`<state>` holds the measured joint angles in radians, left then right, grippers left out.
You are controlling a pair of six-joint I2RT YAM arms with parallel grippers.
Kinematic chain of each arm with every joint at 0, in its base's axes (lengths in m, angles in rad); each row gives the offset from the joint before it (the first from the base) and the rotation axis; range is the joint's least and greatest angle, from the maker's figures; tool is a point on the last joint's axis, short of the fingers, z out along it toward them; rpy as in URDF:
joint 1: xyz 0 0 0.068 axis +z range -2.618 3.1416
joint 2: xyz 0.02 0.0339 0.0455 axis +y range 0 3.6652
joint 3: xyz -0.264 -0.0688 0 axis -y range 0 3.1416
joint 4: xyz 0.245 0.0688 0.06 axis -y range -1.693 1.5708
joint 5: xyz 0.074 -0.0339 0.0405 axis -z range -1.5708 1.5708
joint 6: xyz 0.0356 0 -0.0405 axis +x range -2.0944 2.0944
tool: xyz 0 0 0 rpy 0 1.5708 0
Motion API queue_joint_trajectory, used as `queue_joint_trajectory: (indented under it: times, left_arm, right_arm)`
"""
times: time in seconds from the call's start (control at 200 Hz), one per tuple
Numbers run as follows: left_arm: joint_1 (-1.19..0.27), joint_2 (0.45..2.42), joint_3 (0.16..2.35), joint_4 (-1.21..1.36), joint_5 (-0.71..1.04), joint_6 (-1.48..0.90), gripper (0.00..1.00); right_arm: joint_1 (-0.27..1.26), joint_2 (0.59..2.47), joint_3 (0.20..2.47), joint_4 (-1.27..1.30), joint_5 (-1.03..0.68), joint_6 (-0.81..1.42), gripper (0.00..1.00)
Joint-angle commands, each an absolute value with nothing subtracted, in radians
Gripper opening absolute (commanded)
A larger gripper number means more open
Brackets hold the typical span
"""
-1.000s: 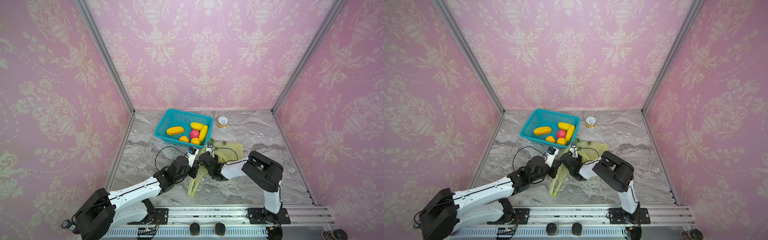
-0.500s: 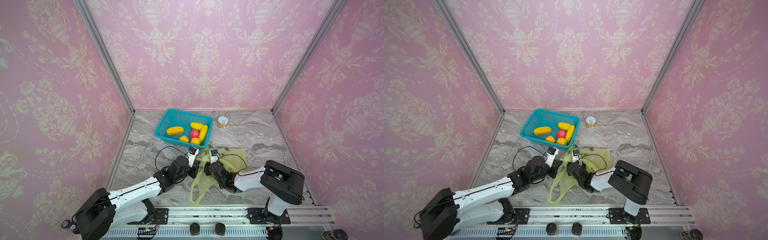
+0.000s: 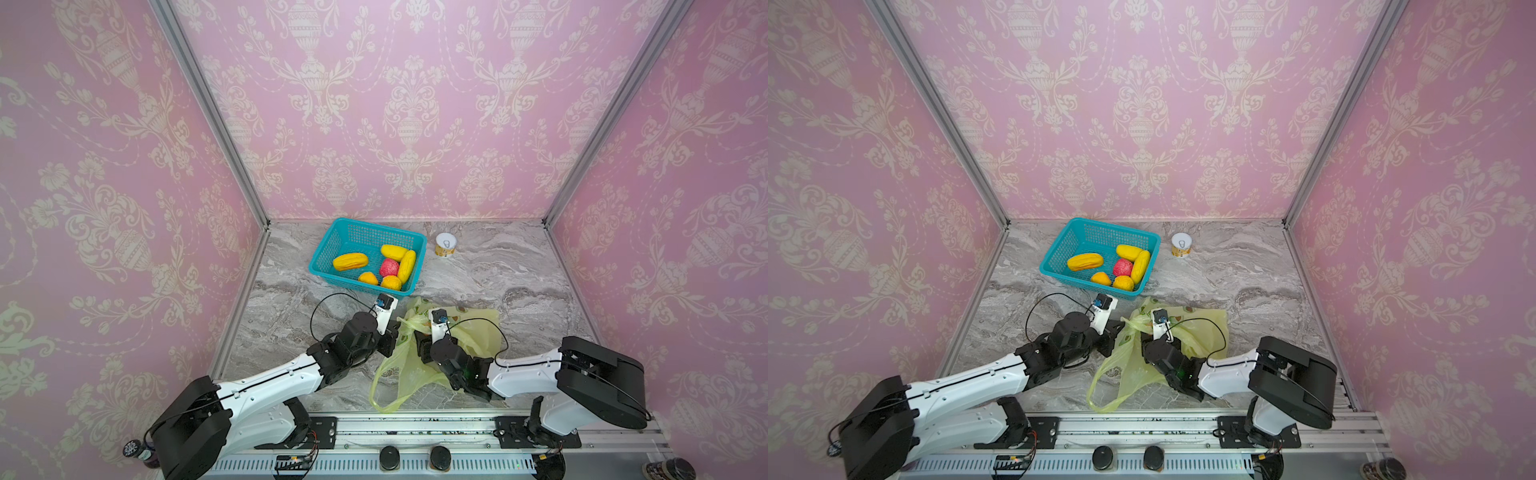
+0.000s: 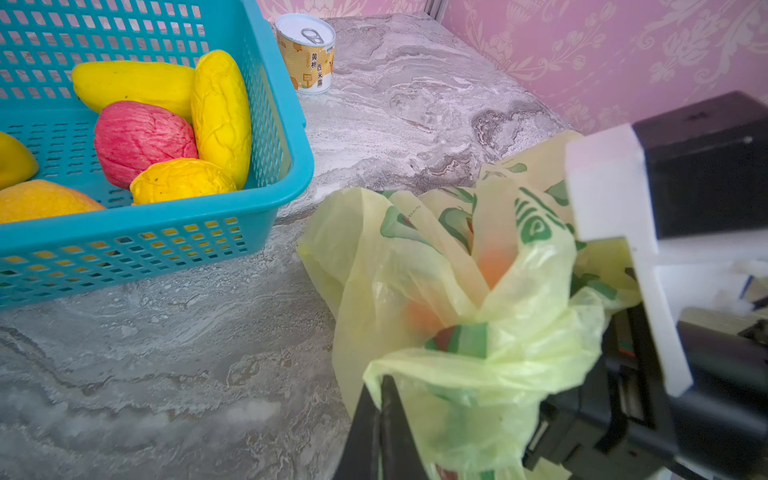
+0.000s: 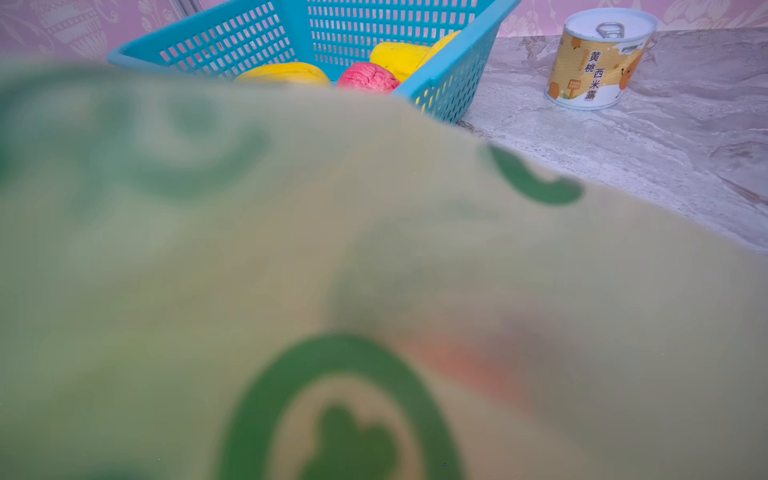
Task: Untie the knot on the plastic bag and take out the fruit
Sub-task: 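Push the right gripper into the bag toward the orange fruit, then grasp the orange fruit with the right gripper and lift it out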
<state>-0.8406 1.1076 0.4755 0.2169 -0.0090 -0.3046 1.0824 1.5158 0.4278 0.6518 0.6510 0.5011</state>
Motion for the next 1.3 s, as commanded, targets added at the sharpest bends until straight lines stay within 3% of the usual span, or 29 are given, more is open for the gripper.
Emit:
queue_joint_trajectory:
  times: [0.0,0.11,0.17,0.205,0.29,0.43,0.49,0.58,0.625,0.951,1.101,1.191,1.296]
  left_arm:
    - [-0.836,1.114,0.472,0.209,-0.014,-0.305,0.00]
    - [-0.836,1.113,0.471,0.209,-0.014,-0.307,0.00]
    - [-0.836,1.114,0.473,0.210,-0.013,-0.307,0.00]
    - [-0.836,1.114,0.472,0.209,-0.013,-0.306,0.00]
    - [-0.836,1.114,0.472,0.208,-0.011,-0.307,0.00]
    - [-0.836,1.111,0.471,0.208,-0.011,-0.307,0.00]
    - [-0.836,1.111,0.471,0.208,-0.012,-0.308,0.00]
    - [-0.836,1.111,0.471,0.208,-0.010,-0.307,0.00]
    - [-0.837,1.112,0.471,0.208,-0.011,-0.307,0.00]
    - [-0.836,1.112,0.471,0.208,-0.009,-0.309,0.00]
    - [-0.836,1.106,0.468,0.208,-0.006,-0.310,0.00]
    - [-0.836,1.106,0.469,0.207,-0.006,-0.310,0.00]
    - [-0.836,1.106,0.469,0.207,-0.008,-0.310,0.00]
  right_arm:
    - [1.084,1.511,0.426,0.667,0.649,0.505,0.56]
    - [1.085,1.509,0.417,0.657,0.675,0.524,0.76]
    - [1.085,1.508,0.409,0.660,0.681,0.528,0.78]
    - [1.085,1.505,0.407,0.661,0.682,0.528,0.72]
    - [1.085,1.503,0.399,0.664,0.686,0.532,0.42]
    - [1.085,1.485,0.395,0.650,0.689,0.535,0.37]
    - [1.085,1.471,0.393,0.637,0.684,0.532,0.43]
    - [1.085,1.444,0.401,0.580,0.684,0.539,0.69]
    - [1.086,1.434,0.405,0.543,0.694,0.557,0.77]
    - [1.086,1.528,0.434,0.414,0.722,0.680,0.90]
    - [1.085,1.581,0.495,0.362,0.731,0.679,0.83]
    - [1.085,1.597,0.513,0.349,0.729,0.679,0.69]
    - [1.088,1.566,0.488,0.395,0.699,0.650,0.61]
